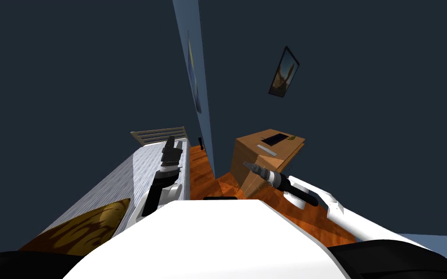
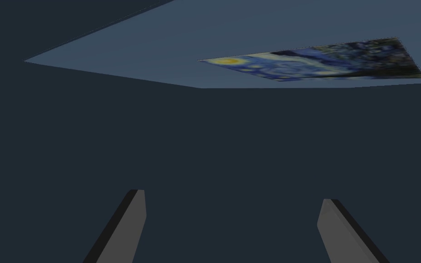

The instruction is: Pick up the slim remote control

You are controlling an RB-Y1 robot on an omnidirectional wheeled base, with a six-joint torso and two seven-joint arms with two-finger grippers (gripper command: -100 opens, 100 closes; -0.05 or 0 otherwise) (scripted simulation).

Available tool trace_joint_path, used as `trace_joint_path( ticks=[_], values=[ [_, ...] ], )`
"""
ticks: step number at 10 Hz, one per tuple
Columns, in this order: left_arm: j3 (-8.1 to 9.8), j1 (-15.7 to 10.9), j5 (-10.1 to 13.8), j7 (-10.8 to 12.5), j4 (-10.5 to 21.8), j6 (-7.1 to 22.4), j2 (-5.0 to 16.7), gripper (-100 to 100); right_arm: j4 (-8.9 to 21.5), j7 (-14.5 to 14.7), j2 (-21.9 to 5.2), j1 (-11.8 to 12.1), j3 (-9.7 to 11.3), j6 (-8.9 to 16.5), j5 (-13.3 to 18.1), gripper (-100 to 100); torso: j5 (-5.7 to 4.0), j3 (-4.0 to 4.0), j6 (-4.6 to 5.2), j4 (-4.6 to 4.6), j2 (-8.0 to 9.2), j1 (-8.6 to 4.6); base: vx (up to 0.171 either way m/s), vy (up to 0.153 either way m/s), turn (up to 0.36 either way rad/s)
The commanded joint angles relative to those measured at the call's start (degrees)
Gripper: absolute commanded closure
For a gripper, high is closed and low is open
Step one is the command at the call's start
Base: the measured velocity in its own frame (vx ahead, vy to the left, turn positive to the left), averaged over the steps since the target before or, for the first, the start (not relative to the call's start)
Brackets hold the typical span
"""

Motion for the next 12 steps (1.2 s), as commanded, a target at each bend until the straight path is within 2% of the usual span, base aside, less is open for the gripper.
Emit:
trace_joint_path(
  ticks=[1, 6, 12],
  values=[
    [0.00, 0.00, 0.00, 0.00, 0.00, 0.00, 0.00, 0, 0.31, -0.29, -2.07, -0.16, -0.16, 0.00, 0.15, -100, 0.00, 0.00, 0.00, 0.00, 0.00, 0.00, 0.022, -0.030, 0.033],
    [0.00, 0.00, 0.00, 0.00, 0.00, 0.00, 0.00, 0, 2.19, -1.72, -10.63, 0.20, -1.33, -0.70, 0.96, -100, 0.00, -0.02, 0.02, -0.01, -0.03, 0.03, 0.029, -0.024, 0.047],
    [0.00, 0.00, 0.00, 0.00, 0.00, 0.00, 0.00, 0, 3.89, -3.32, -21.24, 0.85, -1.68, -1.18, 1.87, -100, 0.00, -0.03, 0.01, -0.02, -0.05, 0.07, 0.036, -0.020, 0.042]
  ],
)
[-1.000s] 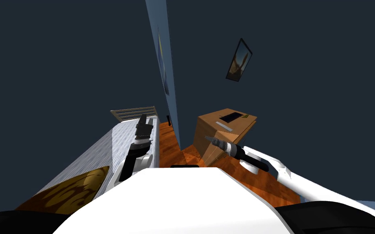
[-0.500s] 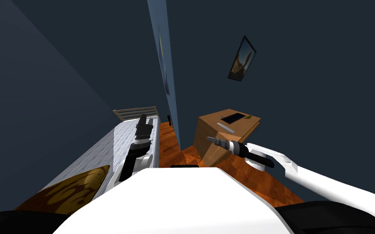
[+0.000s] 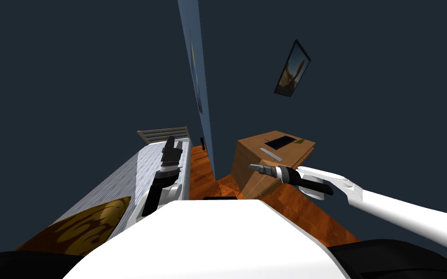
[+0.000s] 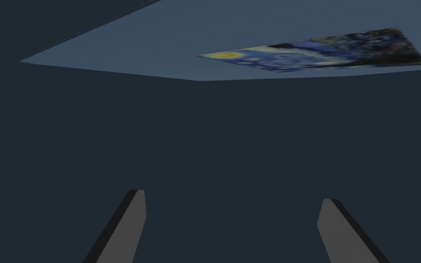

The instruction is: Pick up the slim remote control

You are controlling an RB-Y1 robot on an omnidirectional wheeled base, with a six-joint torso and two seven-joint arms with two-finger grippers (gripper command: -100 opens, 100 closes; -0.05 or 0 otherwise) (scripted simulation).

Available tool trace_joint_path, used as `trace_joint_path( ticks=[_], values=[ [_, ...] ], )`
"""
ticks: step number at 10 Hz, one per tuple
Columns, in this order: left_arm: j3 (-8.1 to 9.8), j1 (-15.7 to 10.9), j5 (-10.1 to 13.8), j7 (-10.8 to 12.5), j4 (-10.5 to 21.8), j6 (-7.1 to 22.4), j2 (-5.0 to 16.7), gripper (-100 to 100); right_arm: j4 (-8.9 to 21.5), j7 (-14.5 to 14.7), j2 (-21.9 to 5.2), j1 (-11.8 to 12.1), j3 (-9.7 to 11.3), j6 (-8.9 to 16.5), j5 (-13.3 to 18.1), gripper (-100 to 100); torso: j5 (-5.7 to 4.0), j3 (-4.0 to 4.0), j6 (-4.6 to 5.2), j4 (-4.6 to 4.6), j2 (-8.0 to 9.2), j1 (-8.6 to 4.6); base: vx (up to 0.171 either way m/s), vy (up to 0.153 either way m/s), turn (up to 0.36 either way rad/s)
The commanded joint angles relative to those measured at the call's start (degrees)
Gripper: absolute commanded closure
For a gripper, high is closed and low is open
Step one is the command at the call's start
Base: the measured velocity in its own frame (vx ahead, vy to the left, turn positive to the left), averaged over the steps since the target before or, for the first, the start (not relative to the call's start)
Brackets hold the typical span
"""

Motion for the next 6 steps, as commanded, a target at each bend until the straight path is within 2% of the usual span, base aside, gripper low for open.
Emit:
trace_joint_path(
  ticks=[1, 2, 6],
  values=[
    [0.00, 0.00, 0.00, 0.00, 0.00, 0.00, 0.00, 0, 0.16, -0.32, -2.86, 0.17, -0.11, 0.00, 0.10, -100, 0.00, 0.00, 0.00, 0.00, 0.00, 0.00, 0.041, -0.015, 0.032],
    [0.00, 0.00, 0.00, 0.00, 0.00, 0.00, 0.00, 0, 0.16, -0.32, -3.42, 0.17, -0.11, 0.00, 0.10, -100, 0.00, 0.00, 0.01, 0.00, 0.01, 0.01, 0.016, -0.006, 0.003],
    [0.00, 0.00, 0.00, 0.00, 0.00, 0.00, 0.00, 0, 1.26, -1.43, -10.67, 0.63, 0.15, -0.11, 0.73, -100, 0.00, -0.01, 0.00, 0.00, -0.02, 0.00, 0.044, -0.017, 0.041]
  ],
)
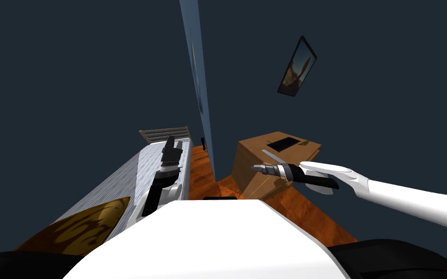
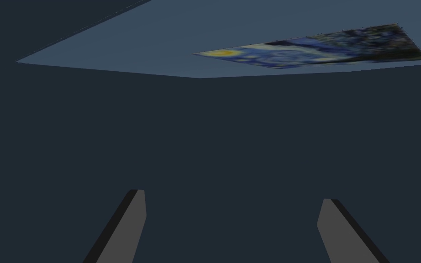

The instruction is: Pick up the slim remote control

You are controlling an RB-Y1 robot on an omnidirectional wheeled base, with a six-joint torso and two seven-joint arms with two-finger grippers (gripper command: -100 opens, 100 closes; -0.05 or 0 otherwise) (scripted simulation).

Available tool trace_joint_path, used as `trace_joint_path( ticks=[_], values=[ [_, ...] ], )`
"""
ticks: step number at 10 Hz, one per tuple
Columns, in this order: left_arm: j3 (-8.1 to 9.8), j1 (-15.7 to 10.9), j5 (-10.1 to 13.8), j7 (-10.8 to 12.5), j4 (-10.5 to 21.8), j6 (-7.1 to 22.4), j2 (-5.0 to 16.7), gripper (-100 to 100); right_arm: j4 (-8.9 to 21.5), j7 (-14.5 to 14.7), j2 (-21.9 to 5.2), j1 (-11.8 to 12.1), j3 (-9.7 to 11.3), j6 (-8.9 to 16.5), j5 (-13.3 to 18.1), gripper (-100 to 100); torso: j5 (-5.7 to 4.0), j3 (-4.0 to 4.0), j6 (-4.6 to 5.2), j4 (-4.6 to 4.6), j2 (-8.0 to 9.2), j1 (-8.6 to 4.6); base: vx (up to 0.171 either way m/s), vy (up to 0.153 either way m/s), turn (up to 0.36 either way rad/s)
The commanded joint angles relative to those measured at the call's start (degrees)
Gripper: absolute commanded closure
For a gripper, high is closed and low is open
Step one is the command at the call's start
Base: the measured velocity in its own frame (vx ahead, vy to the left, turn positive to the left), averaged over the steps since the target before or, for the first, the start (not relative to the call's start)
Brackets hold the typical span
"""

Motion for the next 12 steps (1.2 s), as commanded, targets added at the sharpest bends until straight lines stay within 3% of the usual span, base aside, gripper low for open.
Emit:
trace_joint_path(
  ticks=[1, 5, 6, 12],
  values=[
    [0.00, 0.00, 0.00, 0.00, 0.00, 0.00, 0.00, 0, -0.01, 0.18, -1.73, 0.43, -0.29, -0.04, -0.22, -100, 0.00, 0.00, 0.00, 0.00, 0.00, 0.00, 0.024, -0.010, 0.003],
    [0.00, 0.00, 0.00, 0.00, 0.00, 0.00, 0.00, 0, 1.07, -0.92, -9.48, 0.77, 0.31, 0.03, 0.42, -100, 0.01, -0.02, -0.01, 0.00, -0.03, 0.02, 0.052, -0.016, 0.040],
    [0.00, 0.00, 0.00, 0.00, 0.00, 0.00, 0.00, 0, 1.07, -0.92, -9.53, 0.77, 0.31, 0.03, 0.42, -100, 0.00, -0.01, 0.00, -0.01, -0.02, 0.01, 0.021, -0.008, -0.004],
    [0.00, 0.00, 0.00, 0.00, 0.00, 0.00, 0.00, 0, 2.66, -2.52, -20.60, 1.04, 1.87, 0.47, 1.35, -100, 0.00, -0.04, 0.00, -0.01, -0.06, 0.01, 0.056, -0.019, 0.033]
  ],
)
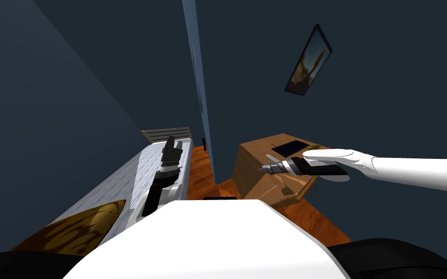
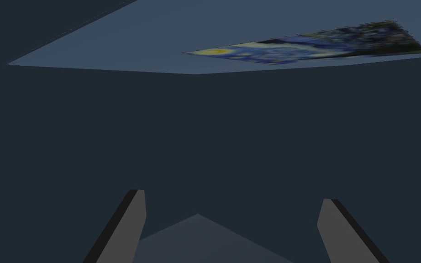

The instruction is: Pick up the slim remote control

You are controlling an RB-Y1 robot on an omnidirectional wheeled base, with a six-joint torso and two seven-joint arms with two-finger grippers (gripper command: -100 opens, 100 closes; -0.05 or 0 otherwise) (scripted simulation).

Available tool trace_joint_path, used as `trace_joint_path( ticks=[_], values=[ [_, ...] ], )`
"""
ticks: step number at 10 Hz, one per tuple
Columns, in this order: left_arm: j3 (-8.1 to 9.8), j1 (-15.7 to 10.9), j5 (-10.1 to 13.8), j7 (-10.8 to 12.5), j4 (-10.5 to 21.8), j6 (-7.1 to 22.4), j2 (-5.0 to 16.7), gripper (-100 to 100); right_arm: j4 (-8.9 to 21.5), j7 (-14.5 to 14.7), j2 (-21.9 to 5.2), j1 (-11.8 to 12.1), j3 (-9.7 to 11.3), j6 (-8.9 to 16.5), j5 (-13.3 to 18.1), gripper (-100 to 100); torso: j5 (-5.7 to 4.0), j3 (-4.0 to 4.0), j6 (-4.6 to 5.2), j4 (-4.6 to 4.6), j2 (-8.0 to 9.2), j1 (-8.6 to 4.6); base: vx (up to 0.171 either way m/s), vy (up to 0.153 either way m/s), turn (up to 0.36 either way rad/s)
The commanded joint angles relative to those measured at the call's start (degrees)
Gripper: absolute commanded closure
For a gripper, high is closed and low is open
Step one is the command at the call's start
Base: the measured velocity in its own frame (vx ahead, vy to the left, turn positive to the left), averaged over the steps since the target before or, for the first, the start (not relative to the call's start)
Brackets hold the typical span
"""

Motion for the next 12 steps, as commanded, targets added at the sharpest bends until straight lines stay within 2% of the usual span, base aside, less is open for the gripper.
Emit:
trace_joint_path(
  ticks=[1, 4, 7, 10, 12],
  values=[
    [0.00, 0.00, 0.00, 0.00, 0.00, 0.00, 0.00, 0, 0.42, -0.29, -2.86, -0.37, 1.43, 0.35, 0.08, -100, 0.00, 0.00, 0.00, 0.00, 0.00, 0.00, 0.082, -0.027, 0.039],
    [0.00, 0.00, 0.00, 0.00, 0.00, 0.00, 0.00, 0, 0.89, -0.77, -8.15, -0.30, 2.24, 0.63, 0.38, -100, 0.00, -0.02, 0.00, -0.01, -0.03, -0.01, 0.064, -0.021, 0.023],
    [0.00, 0.00, 0.00, 0.00, 0.00, 0.00, 0.00, 0, 1.67, -1.69, -13.33, -0.03, 4.15, 1.28, 0.97, -100, 0.00, 0.01, 0.01, 0.00, 0.02, 0.01, 0.066, -0.022, 0.026],
    [0.00, 0.00, 0.00, 0.00, 0.00, 0.00, 0.00, 0, 1.96, -2.11, -17.39, 0.16, 5.20, 1.61, 1.26, -100, -0.01, -0.01, 0.01, 0.00, -0.02, -0.02, 0.064, -0.026, 0.014],
    [0.00, 0.00, 0.00, 0.00, 0.00, 0.00, 0.00, 0, 2.37, -2.87, -21.27, 0.62, 7.36, 2.28, 1.79, -100, -0.02, 0.00, 0.00, 0.00, -0.01, -0.01, 0.084, -0.026, 0.022]
  ],
)
